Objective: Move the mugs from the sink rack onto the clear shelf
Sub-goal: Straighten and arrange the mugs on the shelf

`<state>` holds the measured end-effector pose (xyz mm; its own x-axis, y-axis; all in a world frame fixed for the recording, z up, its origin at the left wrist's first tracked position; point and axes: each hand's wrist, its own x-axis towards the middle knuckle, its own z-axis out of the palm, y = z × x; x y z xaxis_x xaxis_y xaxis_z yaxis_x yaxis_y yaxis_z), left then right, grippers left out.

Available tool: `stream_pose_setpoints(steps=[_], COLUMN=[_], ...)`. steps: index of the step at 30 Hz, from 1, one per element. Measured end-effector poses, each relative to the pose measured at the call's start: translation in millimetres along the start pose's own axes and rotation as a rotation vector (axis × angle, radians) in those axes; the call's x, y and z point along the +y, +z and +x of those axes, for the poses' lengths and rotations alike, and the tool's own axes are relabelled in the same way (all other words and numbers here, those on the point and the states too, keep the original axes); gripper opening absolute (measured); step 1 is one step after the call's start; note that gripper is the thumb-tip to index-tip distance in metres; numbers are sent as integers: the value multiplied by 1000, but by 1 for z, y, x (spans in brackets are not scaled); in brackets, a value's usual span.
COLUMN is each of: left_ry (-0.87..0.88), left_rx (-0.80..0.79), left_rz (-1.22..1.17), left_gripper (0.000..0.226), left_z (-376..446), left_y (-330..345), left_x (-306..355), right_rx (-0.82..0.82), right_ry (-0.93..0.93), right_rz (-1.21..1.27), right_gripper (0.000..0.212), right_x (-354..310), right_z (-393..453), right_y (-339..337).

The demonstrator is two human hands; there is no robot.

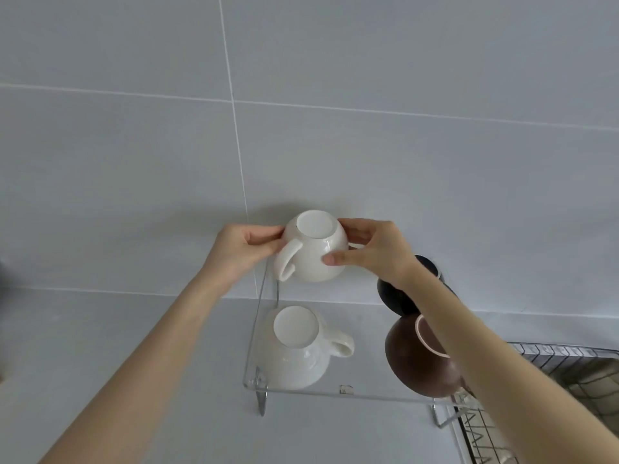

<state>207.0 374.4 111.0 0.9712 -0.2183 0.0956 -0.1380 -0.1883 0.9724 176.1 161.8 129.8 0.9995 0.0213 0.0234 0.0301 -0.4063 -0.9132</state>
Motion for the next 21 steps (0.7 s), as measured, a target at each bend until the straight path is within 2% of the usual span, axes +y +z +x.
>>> stream_pose_setpoints(steps=[4, 8, 10, 13, 17, 21], left_ry=[-5, 9, 17, -27, -34, -29], left_rx=[111, 262, 290, 243, 128, 151], left_rz=[-81, -43, -12, -19, -159, -184], left_gripper=[39, 45, 59, 85, 78, 79], left_z=[-12, -20, -22, -23, -28, -27], left_y=[3, 11, 14, 18, 26, 29], left_x=[-7, -11, -15, -24, -30, -35], right_rx=[-175, -325, -397, -492, -596, -670], right_ry=[-28, -55, -53, -45, -9, 16], right_rz=[-24, -31, -16, 0, 9, 22], right_gripper=[60, 55, 59, 60, 54, 55], right_x=[-5, -5, -2, 1, 3, 10], right_z=[17, 35, 44, 56, 72, 78], right_y=[-17, -25, -27, -27, -27, -26])
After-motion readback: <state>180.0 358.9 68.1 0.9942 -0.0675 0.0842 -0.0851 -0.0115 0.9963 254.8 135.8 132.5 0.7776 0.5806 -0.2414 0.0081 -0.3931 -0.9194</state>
